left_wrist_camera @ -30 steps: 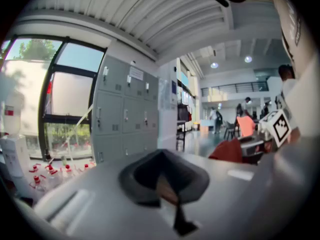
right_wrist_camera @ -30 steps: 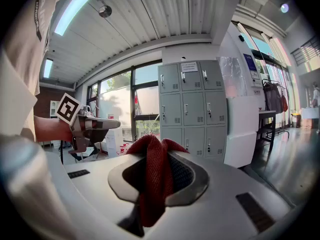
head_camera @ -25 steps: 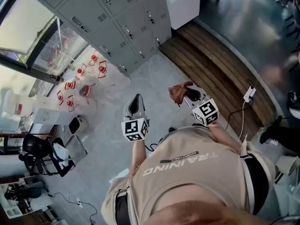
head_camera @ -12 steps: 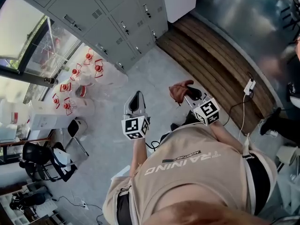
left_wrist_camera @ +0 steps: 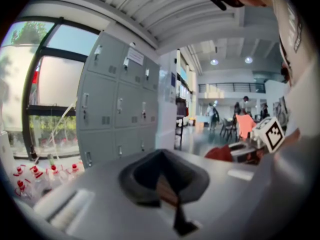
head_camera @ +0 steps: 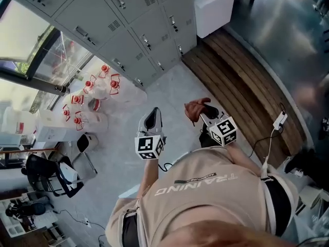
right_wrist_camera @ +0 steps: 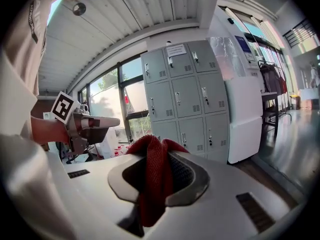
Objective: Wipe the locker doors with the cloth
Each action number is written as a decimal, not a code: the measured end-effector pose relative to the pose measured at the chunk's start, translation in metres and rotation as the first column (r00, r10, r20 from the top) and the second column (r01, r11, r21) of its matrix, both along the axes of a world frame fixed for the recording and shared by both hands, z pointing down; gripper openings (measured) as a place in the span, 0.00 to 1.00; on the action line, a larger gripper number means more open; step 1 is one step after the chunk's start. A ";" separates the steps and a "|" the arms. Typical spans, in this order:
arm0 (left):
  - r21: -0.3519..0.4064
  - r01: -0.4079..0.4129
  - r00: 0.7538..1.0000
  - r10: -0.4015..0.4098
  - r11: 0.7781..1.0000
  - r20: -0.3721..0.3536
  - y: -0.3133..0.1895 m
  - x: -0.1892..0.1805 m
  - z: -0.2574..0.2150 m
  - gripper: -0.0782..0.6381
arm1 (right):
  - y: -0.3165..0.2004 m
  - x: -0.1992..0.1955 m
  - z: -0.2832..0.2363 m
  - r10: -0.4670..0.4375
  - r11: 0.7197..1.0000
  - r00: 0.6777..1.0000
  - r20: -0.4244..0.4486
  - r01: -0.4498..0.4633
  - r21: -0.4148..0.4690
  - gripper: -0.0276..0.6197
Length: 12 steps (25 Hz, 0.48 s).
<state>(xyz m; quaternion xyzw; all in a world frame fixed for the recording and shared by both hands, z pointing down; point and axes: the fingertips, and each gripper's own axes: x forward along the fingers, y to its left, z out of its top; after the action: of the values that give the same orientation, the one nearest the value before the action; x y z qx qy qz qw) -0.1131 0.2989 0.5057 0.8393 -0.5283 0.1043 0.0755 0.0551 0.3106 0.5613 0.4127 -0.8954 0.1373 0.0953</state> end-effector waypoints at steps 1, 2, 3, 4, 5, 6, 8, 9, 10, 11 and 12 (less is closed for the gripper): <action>0.000 -0.001 1.000 0.001 1.000 0.014 -0.014 0.005 -0.001 0.12 | -0.015 0.005 0.000 -0.006 1.000 1.000 0.005 0.006 0.005 0.14; 0.001 -0.004 0.999 0.004 1.000 0.032 -0.029 0.011 -0.001 0.12 | -0.032 0.010 -0.001 -0.011 1.000 1.000 0.010 0.011 0.009 0.14; 0.004 -0.008 0.999 0.008 1.000 0.049 -0.045 0.018 -0.003 0.12 | -0.049 0.015 0.000 -0.015 1.000 1.000 0.019 0.015 0.007 0.14; 0.010 -0.014 0.998 0.013 1.000 0.061 -0.060 0.027 -0.007 0.12 | -0.065 0.020 0.001 -0.018 1.000 0.999 0.032 0.018 -0.001 0.14; 0.022 -0.021 0.998 0.020 1.000 0.062 -0.073 0.037 -0.013 0.12 | -0.080 0.026 0.001 -0.021 1.000 0.999 0.047 0.022 -0.011 0.14; 0.035 -0.026 0.998 0.024 0.999 0.049 -0.085 0.048 -0.019 0.12 | -0.094 0.032 0.002 -0.027 0.999 0.998 0.059 0.028 -0.016 0.14; 0.043 -0.016 1.000 0.017 0.999 -0.024 -0.109 0.066 -0.026 0.12 | -0.121 0.046 0.001 -0.043 0.999 0.997 0.058 0.043 -0.008 0.14; 0.031 -0.003 0.997 0.005 1.000 -0.080 -0.121 0.072 -0.027 0.12 | -0.135 0.051 0.001 -0.049 0.999 0.997 0.051 0.049 -0.002 0.14; 0.013 0.013 0.991 -0.011 1.000 -0.137 -0.133 0.076 -0.026 0.12 | -0.148 0.056 0.002 -0.055 0.998 0.997 0.045 0.055 0.000 0.14; -0.004 0.028 0.983 -0.028 1.000 -0.179 -0.143 0.078 -0.025 0.12 | -0.161 0.060 0.004 -0.060 0.998 0.997 0.040 0.060 0.000 0.14; -0.014 0.043 0.980 -0.045 0.999 -0.196 -0.151 0.078 -0.025 0.12 | -0.171 0.062 0.005 -0.067 0.998 0.997 0.034 0.068 -0.003 0.14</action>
<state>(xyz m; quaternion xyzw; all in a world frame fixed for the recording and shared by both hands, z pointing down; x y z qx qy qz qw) -0.0346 0.1480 0.4812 0.8331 -0.5363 0.0218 0.1334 0.1170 0.1398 0.5666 0.3797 -0.9100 0.1429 0.0857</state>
